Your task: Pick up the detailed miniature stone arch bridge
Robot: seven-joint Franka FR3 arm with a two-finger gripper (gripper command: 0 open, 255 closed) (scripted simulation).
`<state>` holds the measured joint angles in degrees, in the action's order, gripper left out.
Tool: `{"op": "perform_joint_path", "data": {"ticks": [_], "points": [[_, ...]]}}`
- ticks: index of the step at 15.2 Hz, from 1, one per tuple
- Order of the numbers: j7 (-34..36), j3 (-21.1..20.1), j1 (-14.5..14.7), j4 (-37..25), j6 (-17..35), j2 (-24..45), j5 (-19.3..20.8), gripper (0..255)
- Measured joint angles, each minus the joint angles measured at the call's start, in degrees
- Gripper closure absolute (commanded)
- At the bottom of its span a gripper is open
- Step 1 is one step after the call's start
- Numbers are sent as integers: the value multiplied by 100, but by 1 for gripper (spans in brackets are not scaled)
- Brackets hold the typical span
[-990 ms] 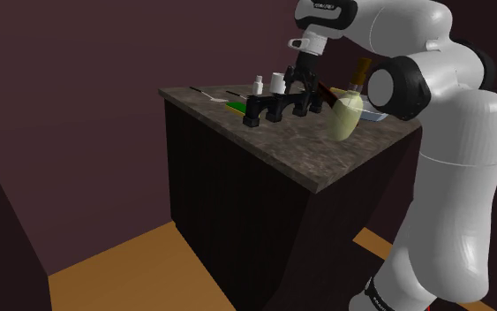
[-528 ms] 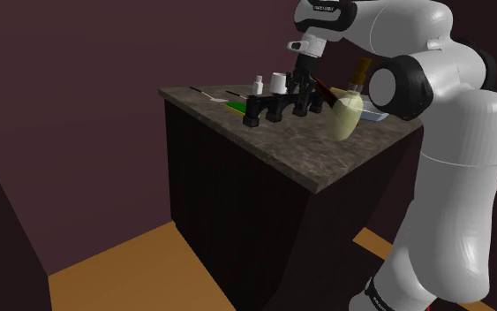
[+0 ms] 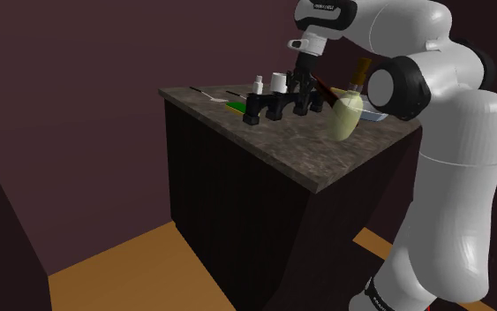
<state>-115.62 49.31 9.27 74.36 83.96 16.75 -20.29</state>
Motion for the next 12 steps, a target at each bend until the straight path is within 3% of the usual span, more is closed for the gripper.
{"op": "perform_joint_path", "data": {"ticks": [6, 12], "points": [[28, -23, -272, -743, -560, 228, -194, 255], [60, -122, -881, -1979, -1360, 720, -624, 255]]}}
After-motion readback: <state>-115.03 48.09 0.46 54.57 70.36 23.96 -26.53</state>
